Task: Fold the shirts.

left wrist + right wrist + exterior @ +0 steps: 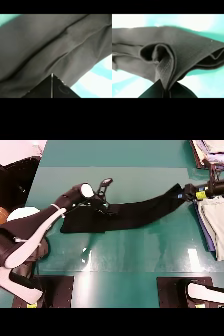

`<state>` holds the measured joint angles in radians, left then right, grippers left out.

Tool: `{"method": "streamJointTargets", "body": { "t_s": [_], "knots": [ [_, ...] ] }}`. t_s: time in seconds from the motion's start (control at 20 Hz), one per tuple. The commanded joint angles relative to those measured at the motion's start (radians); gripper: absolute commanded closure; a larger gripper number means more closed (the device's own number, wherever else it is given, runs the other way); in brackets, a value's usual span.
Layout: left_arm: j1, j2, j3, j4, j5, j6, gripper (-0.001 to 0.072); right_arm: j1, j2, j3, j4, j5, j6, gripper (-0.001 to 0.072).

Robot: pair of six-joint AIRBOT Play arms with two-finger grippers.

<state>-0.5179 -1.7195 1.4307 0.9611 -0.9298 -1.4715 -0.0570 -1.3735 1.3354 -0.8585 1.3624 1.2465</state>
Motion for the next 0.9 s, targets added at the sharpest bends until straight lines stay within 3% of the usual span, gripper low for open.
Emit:
{"method": "streamJointTargets", "body": {
  "t_s": [0.0,0.5,0.85],
  "knots": [
    [-0.031,-0.111,0.090,-0.004,-0.016,-0.025,0.0683,0.113,0.063,0.102,0.030,-0.002,0.039,0.0694],
    [-0.011,-0.113,0.151,0.013,-0.013,-0.021,0.0683,0.394,0.051,0.221,0.090,-0.076,0.084,0.0693],
    [0.263,0.152,0.240,0.245,-0.160,-0.021,0.0682,0.698,-0.098,0.312,0.108,-0.290,0.069,0.0692]
  ]
}}
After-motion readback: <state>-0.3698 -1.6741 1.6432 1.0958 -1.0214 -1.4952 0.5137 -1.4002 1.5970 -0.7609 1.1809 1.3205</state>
